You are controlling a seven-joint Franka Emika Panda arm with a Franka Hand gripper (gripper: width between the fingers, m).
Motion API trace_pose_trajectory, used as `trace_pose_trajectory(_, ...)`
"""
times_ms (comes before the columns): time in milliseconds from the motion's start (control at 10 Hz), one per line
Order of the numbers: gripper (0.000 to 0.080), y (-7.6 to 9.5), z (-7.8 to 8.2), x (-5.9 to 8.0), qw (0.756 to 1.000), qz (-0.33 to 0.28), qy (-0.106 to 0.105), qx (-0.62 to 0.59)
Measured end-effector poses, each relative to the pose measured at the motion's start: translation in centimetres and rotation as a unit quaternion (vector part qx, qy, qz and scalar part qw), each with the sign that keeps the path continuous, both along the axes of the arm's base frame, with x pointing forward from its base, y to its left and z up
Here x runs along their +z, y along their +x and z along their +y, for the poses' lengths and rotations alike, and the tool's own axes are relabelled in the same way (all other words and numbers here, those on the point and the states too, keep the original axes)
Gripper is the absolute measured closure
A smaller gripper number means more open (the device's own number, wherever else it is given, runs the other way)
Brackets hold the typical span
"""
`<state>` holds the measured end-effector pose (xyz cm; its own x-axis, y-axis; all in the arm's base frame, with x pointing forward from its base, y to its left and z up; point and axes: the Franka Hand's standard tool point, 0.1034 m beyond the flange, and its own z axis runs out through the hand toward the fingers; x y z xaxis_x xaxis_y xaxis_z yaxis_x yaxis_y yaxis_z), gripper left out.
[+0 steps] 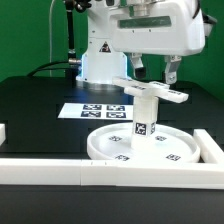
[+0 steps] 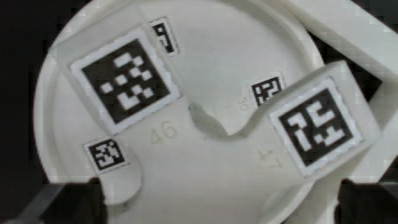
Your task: Assemble round table
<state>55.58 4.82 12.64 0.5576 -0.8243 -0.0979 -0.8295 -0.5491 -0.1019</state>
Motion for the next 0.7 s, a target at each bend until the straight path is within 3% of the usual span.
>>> trace_pose_trajectory(200,0.0151,0.0,0.6,0.1,0.984,-0.015,-0.025,0.177)
trace_pose_trajectory(400,0.0151,0.1,1.4,0.5,0.955,-0.018,-0.029,0.293)
trace_pose_trajectory(700,0.0151,0.1,1.1,0.4,0.922,-0.029,-0.031,0.385)
